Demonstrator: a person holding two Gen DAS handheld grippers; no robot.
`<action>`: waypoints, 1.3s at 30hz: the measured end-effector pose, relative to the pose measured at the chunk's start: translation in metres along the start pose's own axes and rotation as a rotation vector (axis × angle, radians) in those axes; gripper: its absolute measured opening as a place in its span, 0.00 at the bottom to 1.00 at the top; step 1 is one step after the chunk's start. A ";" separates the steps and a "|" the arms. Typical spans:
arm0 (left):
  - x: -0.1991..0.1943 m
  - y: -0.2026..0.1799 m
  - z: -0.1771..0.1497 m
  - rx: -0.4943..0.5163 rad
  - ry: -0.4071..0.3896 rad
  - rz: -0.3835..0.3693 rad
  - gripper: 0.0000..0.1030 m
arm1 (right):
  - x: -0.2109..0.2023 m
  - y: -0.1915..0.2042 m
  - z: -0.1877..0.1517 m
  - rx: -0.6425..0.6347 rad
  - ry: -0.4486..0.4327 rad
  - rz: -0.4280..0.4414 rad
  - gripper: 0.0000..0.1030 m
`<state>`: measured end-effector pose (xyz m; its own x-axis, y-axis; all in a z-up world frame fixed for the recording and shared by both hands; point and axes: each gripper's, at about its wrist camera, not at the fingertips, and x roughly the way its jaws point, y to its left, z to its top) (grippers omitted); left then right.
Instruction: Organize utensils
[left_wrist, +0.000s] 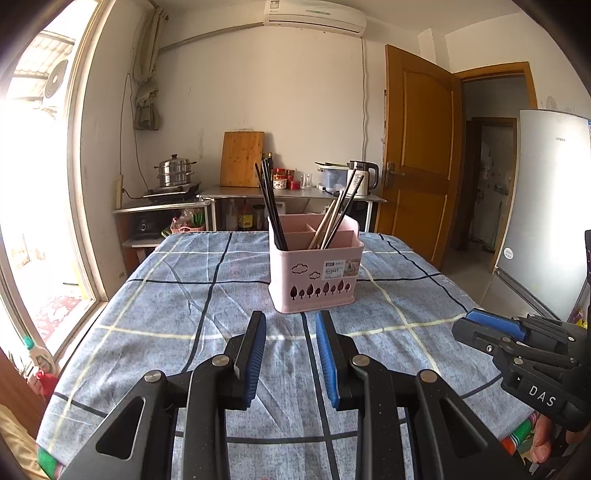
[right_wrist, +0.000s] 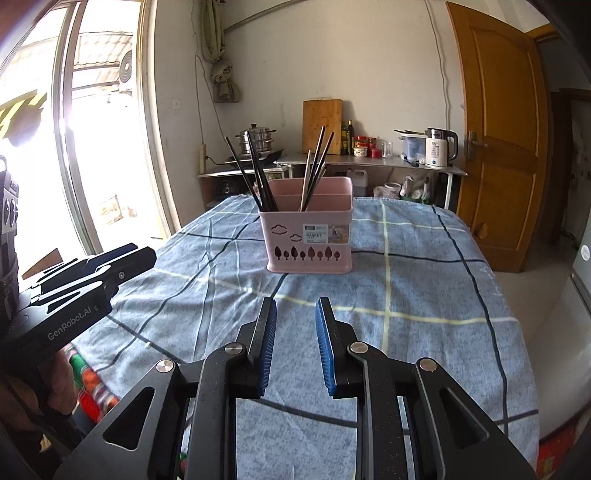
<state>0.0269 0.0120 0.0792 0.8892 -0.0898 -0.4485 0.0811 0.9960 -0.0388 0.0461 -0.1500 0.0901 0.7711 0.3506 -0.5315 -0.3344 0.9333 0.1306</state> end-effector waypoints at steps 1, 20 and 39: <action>0.000 0.000 -0.001 0.000 0.001 0.000 0.27 | 0.000 0.000 -0.002 0.001 0.003 0.000 0.22; 0.005 -0.001 -0.010 0.009 0.018 0.005 0.27 | 0.006 0.002 -0.008 0.000 0.015 0.000 0.22; 0.005 0.000 -0.015 0.014 0.019 0.008 0.27 | 0.008 0.002 -0.010 -0.004 0.026 0.006 0.22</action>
<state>0.0244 0.0114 0.0634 0.8812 -0.0818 -0.4655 0.0805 0.9965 -0.0226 0.0460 -0.1457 0.0778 0.7546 0.3539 -0.5526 -0.3408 0.9310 0.1308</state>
